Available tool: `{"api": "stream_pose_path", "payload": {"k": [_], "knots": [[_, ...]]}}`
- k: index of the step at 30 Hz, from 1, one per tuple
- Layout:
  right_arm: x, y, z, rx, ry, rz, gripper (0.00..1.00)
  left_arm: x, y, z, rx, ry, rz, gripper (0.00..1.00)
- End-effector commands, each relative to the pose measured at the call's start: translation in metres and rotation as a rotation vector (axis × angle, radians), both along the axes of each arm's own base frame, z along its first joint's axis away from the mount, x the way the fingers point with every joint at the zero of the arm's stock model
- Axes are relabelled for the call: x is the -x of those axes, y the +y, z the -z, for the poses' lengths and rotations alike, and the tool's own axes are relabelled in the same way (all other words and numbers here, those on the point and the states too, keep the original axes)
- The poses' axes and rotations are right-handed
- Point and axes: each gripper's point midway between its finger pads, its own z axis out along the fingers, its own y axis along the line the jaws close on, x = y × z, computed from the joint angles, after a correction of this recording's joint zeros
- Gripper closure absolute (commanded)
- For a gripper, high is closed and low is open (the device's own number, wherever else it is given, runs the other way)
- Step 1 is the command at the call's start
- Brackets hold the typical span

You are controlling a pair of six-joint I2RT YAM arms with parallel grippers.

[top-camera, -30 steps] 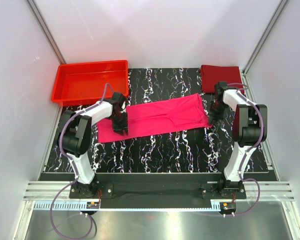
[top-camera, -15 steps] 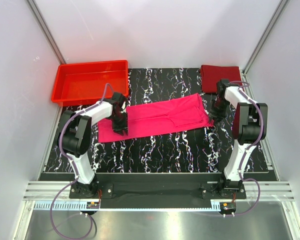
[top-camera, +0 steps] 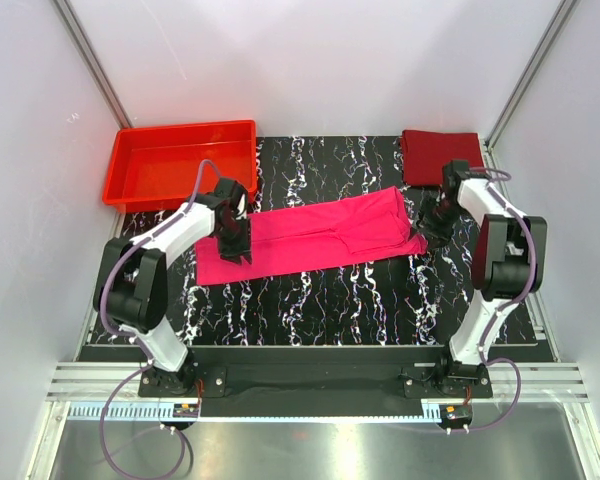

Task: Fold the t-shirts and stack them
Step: Fold the tshirt

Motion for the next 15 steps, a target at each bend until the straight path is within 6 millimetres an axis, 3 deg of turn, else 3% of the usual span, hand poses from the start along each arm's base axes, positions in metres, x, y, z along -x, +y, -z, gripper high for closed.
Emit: {"api": "stream_pose_path", "payload": {"k": [1, 3, 4, 7, 12, 15], "knots": [[-0.01, 0.017, -0.021, -0.16, -0.107, 0.162, 0.38, -0.007, 0.008, -0.02, -0.015, -0.075, -0.004, 0.63], [0.001, 0.02, -0.014, -0.214, -0.102, 0.233, 0.35, -0.008, 0.012, -0.023, -0.019, -0.077, -0.014, 0.63], [-0.007, 0.019, -0.014, -0.244, -0.134, 0.294, 0.34, -0.009, 0.014, -0.025, -0.025, -0.086, -0.02, 0.62], [-0.005, 0.02, -0.002, -0.304, -0.136, 0.368, 0.34, -0.008, 0.025, -0.027, -0.039, -0.093, -0.041, 0.62], [-0.005, 0.018, 0.012, -0.305, -0.117, 0.383, 0.34, -0.004, 0.049, -0.027, -0.067, -0.096, -0.072, 0.55], [-0.003, 0.016, 0.008, -0.289, -0.116, 0.367, 0.34, -0.006, 0.049, -0.018, -0.072, -0.068, -0.046, 0.54]]}}
